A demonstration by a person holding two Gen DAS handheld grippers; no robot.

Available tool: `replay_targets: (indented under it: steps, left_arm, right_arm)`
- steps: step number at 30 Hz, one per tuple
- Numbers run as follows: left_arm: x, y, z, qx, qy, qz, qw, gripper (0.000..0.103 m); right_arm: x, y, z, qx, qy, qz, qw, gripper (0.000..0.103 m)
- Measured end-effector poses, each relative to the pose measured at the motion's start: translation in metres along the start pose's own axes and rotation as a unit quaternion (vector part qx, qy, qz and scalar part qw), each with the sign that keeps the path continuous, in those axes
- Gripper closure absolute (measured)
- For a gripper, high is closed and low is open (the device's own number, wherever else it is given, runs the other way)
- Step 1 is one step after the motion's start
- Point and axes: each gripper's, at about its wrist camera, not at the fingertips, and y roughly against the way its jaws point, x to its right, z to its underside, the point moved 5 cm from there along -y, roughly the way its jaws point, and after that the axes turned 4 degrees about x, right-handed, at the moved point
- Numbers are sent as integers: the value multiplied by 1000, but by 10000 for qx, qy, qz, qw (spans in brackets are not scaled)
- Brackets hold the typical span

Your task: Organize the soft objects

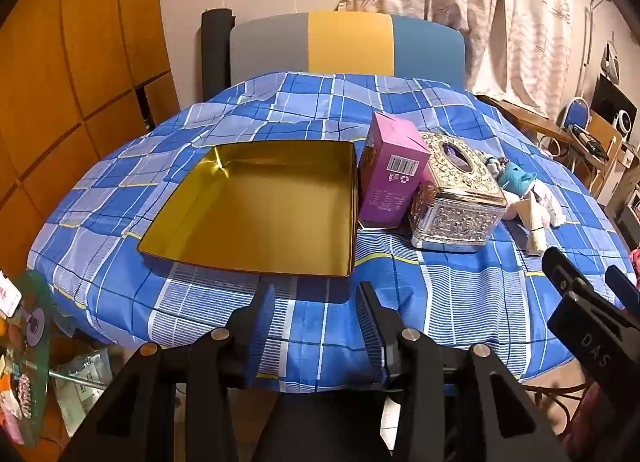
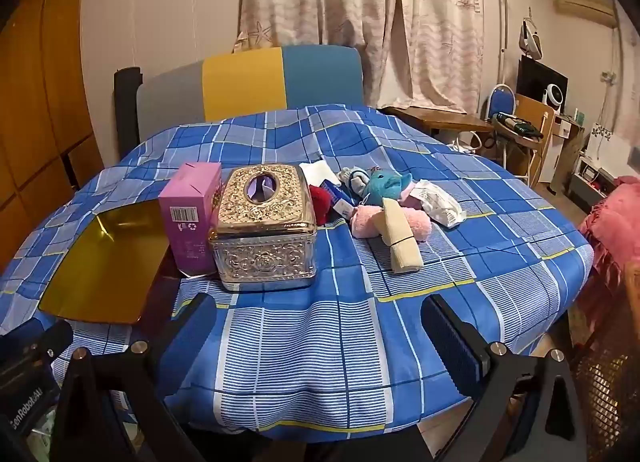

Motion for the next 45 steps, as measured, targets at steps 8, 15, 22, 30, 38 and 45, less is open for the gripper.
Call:
replay_targets:
  steps: [8,15,22,30,38,45]
  left_arm:
    - [1,5,-5,172,-18,-33,9998,61]
    - [1,8,-4,269,-24,38,9996,61]
    - [6,13,-5,365,-54,148,9992,61]
    - [12,19,-6,488,-128,221,9985,61]
    - [11,18,-5,468,-120,208,9986,61]
    - [12,18,-5,479,-150,199,9985,61]
  right_arm:
    - [0,4,-1,44,8,31,10000,0]
    - [-1,9,-4,220,27,-20,9998,0]
    - [-6,17,-5,375,96,-50,9992,0]
    - [-7,17,-6,400,144,-49,9991,0]
    - [-8,17,-6,396,145,-48,9991,0]
    - [-8,18,-6,391,136,-58,9991,0]
